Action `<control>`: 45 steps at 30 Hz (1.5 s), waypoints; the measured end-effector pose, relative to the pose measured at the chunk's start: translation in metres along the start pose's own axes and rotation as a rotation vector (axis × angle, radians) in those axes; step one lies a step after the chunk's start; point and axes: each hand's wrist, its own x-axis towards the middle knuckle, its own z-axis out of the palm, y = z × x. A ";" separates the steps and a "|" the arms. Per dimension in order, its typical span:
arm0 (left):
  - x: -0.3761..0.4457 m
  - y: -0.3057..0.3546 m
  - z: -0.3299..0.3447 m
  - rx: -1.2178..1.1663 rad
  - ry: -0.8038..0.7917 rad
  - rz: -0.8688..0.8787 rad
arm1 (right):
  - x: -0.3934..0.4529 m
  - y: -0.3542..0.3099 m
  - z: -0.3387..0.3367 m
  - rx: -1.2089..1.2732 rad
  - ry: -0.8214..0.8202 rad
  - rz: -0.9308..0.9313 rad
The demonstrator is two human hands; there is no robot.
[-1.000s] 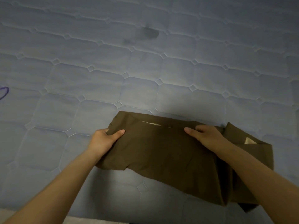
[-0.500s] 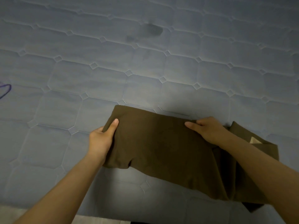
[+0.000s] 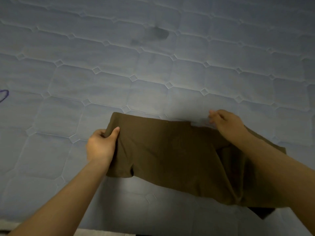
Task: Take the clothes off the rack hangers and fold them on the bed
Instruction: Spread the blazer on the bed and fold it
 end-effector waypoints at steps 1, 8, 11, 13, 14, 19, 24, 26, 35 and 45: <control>-0.001 0.001 0.000 0.036 0.034 0.008 | -0.001 0.009 -0.007 -0.004 0.020 0.021; -0.058 0.049 0.031 0.071 0.030 0.763 | -0.024 0.100 -0.064 -0.091 0.011 0.159; -0.095 0.071 0.067 0.132 -0.223 1.033 | -0.037 0.130 -0.081 -0.161 -0.107 0.142; -0.119 0.082 0.092 0.200 -0.383 1.114 | -0.044 0.142 -0.084 -0.193 -0.123 0.070; -0.133 0.086 0.107 0.248 -0.462 1.139 | -0.049 0.149 -0.086 -0.223 -0.121 0.041; -0.160 0.096 0.157 0.710 -0.566 1.177 | -0.050 0.160 -0.082 -0.329 -0.136 -0.071; -0.153 0.115 0.160 1.111 -0.651 1.084 | -0.041 0.160 -0.078 -0.329 -0.181 -0.140; -0.152 0.121 0.155 1.189 -0.731 1.004 | -0.039 0.164 -0.077 -0.296 -0.128 -0.146; -0.133 0.134 0.136 1.296 -0.801 0.714 | -0.039 0.170 -0.084 0.049 -0.056 -0.145; -0.126 0.129 0.118 0.792 -0.789 1.010 | -0.015 0.146 -0.094 0.116 -0.283 -0.128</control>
